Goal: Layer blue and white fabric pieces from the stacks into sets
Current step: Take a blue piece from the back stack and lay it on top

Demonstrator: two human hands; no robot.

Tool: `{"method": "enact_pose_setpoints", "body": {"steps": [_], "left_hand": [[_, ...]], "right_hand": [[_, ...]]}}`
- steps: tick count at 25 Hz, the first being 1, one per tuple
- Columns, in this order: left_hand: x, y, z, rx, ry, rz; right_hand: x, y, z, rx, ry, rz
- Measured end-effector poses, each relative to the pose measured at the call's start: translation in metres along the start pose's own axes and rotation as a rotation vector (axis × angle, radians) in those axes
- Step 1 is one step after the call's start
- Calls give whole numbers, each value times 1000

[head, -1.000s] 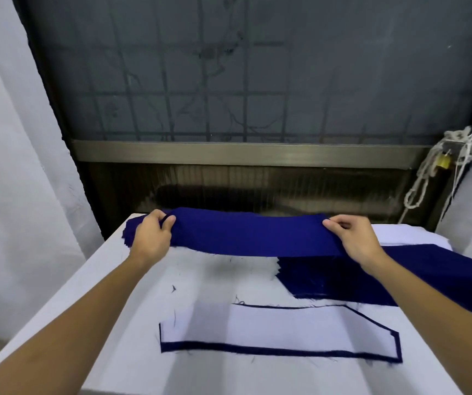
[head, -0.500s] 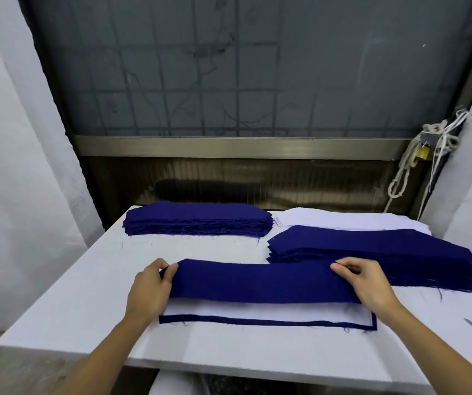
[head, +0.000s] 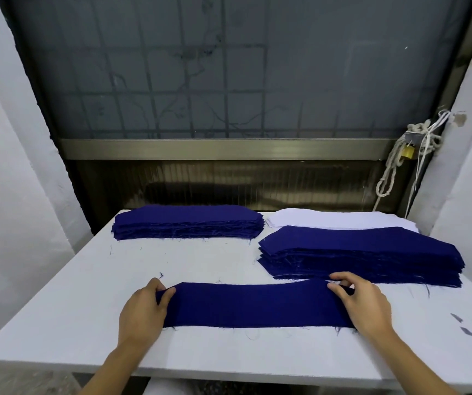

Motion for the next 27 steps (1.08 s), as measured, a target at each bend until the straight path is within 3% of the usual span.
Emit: {"method": "enact_pose_setpoints", "body": {"steps": [6,12,17,21,27], "left_hand": [[0,0,-2,80,-105,-78],[9,1,-5,165,-251,-69],[9,2,-11,188,-323,-4],[4,4,-17,198,-247,7],[1,5,-15,161,-157,45]], "right_hand": [[7,-3,-3,-46,180,-33],[15,-1,-3,-65,454,-49],[19,0,-3,-72,537,-30],[18,5,6,-150,510,-18],[9,13,13,-86,389,43]]}}
Point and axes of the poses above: each hand's wrist, its own y-axis away from the middle knuckle, its own x-axis out of the palm, z = x × y, the point moved 6 cm from there along -y, towards the middle knuckle, and after that the axes turned 3 degrees about x, right-handed, at the moved point
